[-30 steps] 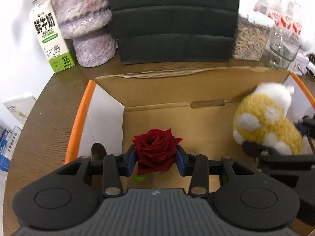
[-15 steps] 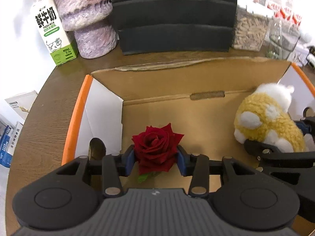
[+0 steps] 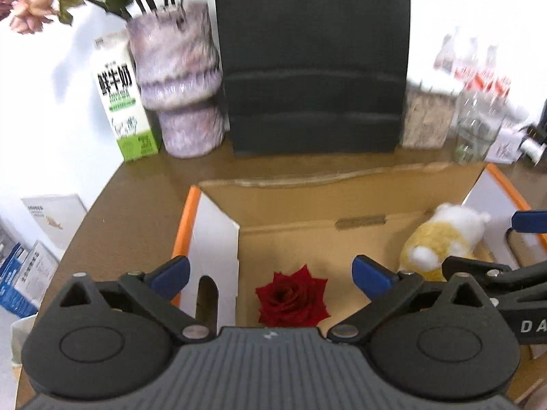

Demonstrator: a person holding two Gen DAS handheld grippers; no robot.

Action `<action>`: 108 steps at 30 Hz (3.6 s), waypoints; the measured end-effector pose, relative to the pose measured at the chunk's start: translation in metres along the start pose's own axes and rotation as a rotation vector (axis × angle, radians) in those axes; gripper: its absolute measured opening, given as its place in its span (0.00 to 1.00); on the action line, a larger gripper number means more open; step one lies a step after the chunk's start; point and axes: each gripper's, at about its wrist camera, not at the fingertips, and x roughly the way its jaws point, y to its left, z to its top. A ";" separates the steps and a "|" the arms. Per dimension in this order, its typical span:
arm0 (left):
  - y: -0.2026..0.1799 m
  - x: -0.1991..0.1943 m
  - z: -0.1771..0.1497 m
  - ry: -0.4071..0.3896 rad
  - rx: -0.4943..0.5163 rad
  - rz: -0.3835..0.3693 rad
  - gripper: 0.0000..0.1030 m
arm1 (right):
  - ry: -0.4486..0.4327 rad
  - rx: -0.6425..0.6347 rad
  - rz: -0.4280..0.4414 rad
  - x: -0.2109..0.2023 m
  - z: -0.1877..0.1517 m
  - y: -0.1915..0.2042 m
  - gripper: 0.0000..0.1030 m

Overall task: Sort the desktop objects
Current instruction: 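Carry rose and plush toy into the cardboard box and open both tools, then withdraw both tools from the box back over the table, then grasp the crumpled tissue with the left tool while the right tool grasps the plastic bag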

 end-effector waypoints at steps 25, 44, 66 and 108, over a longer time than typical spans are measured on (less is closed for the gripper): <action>0.027 -0.178 -0.102 -0.388 0.000 -0.086 1.00 | -0.269 -0.087 -0.003 -0.183 -0.104 0.009 1.00; 0.039 -0.217 -0.213 -0.338 -0.096 0.037 1.00 | -0.205 0.019 -0.087 -0.212 -0.240 0.015 1.00; 0.052 -0.212 -0.259 -0.154 -0.128 0.024 1.00 | -0.158 0.088 -0.100 -0.206 -0.270 0.022 1.00; 0.065 -0.192 -0.221 -0.210 -0.165 -0.012 0.14 | -0.155 0.098 -0.242 -0.171 -0.250 -0.020 0.84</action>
